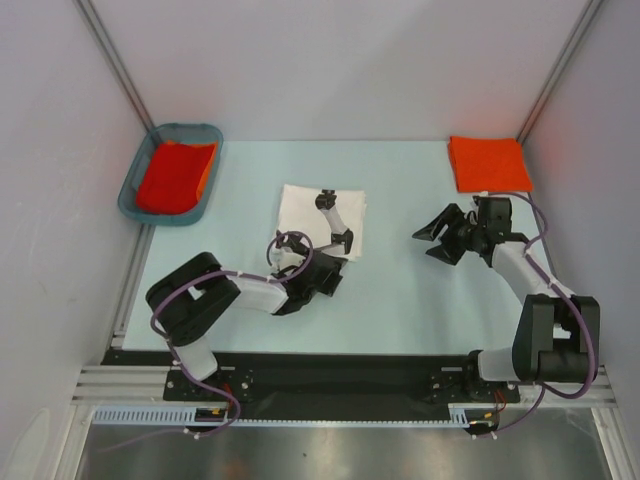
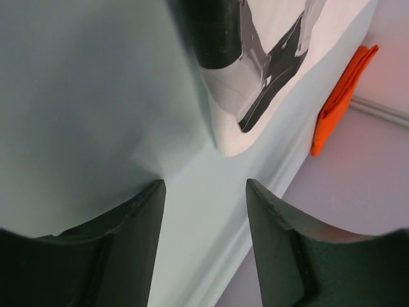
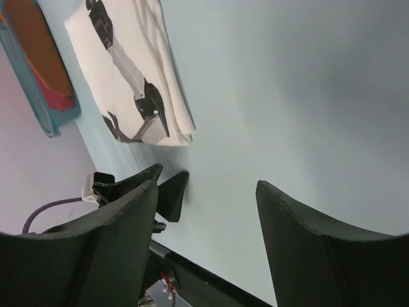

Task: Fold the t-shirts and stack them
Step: Neatly place the folded tshirt to the corner

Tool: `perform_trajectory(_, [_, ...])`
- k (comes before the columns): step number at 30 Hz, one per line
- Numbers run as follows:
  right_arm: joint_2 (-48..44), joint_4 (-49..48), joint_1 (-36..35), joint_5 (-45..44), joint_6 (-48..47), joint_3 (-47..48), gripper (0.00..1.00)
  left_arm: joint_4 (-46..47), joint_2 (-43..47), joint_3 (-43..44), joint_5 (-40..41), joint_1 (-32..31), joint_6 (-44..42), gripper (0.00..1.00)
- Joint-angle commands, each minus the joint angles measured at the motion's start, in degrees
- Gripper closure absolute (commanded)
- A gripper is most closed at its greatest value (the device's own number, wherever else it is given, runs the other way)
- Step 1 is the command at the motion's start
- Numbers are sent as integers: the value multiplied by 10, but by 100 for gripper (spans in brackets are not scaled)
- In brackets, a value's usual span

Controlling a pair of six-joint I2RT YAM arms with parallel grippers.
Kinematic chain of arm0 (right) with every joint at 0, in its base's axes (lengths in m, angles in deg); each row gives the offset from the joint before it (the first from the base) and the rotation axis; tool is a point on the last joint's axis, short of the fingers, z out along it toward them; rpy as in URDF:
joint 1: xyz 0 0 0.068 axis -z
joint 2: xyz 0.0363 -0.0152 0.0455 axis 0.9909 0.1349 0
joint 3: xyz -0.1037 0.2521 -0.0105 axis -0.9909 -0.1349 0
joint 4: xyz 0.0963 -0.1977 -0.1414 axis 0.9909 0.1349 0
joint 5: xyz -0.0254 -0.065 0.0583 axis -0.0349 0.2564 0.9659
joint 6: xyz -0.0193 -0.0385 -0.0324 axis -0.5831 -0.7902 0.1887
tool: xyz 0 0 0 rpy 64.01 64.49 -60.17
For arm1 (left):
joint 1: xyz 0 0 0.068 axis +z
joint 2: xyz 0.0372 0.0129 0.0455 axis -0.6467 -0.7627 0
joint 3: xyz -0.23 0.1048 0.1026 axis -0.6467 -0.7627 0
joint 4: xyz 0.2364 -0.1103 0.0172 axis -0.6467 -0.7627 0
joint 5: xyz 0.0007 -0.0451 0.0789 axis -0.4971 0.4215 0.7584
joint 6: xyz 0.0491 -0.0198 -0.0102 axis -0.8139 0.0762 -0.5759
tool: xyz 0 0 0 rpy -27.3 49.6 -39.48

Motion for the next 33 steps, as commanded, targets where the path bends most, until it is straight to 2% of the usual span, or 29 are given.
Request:
perform_trajectory(1, [-6, 12, 12, 17, -28, 28, 31, -17, -38, 22, 43, -6, 55, 42])
perform_trajectory(5, [1, 6, 24, 19, -33, 32, 30, -20, -54, 27, 73, -5, 74, 43])
perform_trajectory(10, [13, 3, 31, 24, -36, 42, 30, -25, -87, 46, 72, -5, 109, 48])
perform_trajectory(16, [19, 0, 40, 23, -31, 54, 30, -61, -110, 75, 80, -5, 139, 49])
perform_trajectory(19, [21, 0, 43, 22, -31, 63, 30, -94, -111, 86, 83, -5, 143, 51])
perform_trajectory(26, [37, -21, 44, 24, -14, 69, 29, -109, -127, 102, 80, -5, 130, 56])
perform_trajectory(30, [53, -21, 44, 19, -30, 77, 26, -101, -128, 94, 82, -3, 133, 67])
perform_trajectory(31, [62, -16, 44, 26, -36, 84, 24, -71, -125, 87, 74, 0, 134, 78])
perform_trajectory(33, [92, -5, 44, 66, -69, 102, 18, -59, -103, 68, 77, 2, 127, 92])
